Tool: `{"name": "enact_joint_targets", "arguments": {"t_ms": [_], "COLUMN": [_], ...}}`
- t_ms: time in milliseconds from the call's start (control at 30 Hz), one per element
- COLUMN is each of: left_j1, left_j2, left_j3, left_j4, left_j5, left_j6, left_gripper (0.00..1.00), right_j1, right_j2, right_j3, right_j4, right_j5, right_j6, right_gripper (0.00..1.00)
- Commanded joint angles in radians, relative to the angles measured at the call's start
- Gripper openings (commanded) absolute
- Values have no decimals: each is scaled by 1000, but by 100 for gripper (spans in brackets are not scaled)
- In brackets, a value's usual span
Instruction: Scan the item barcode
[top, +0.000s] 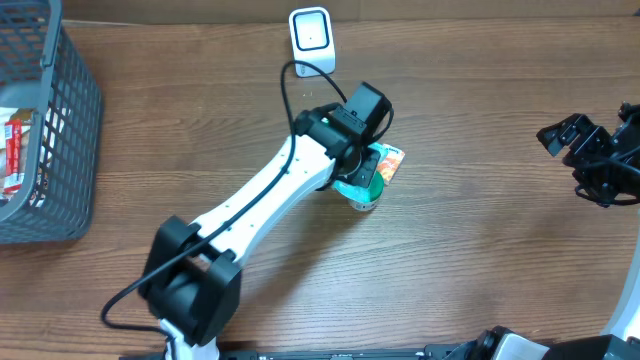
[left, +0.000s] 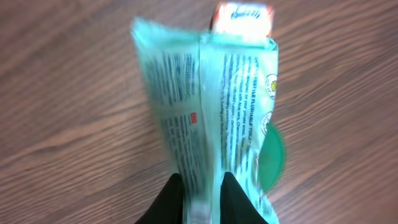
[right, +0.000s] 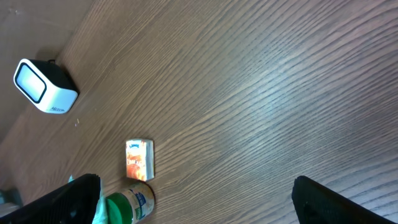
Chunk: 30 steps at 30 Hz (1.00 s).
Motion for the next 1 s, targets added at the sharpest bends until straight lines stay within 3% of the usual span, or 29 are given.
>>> {"name": "enact_joint_targets", "arguments": {"t_ms": [0, 200, 333, 367, 400, 433, 500, 833, 900, 967], "left_j1": [31, 78, 89, 88, 84, 80, 68, -26, -30, -29], "left_j2": [-134, -180, -150, -144, -129, -120, -98, 84, 117, 123], "left_j3": [18, 18, 14, 14, 14, 14, 14, 14, 14, 15], "left_j4": [7, -68, -87, -85, -76, -69, -53, -12, -11, -11], "left_j5": [3, -84, -34, -15, 18, 41, 78, 63, 54, 56], "left_j6": [0, 0, 1, 1, 1, 2, 5, 69, 72, 72], "left_gripper": [13, 16, 23, 35, 62, 79, 91, 95, 89, 77], "right_j1": [-3, -3, -3, -3, -3, -3, -3, -3, -3, -3], "right_j2": [1, 1, 1, 1, 1, 1, 1, 1, 1, 1], "right_j3": [21, 21, 21, 21, 21, 21, 21, 21, 21, 21], "right_j4": [4, 4, 4, 4, 4, 4, 4, 4, 4, 4], "right_j5": [-1, -1, -1, -1, -1, -1, -1, -1, -1, -1], "right_j6": [7, 7, 7, 7, 7, 7, 7, 7, 7, 7], "right_gripper": [100, 100, 100, 100, 100, 100, 100, 100, 100, 100]}}
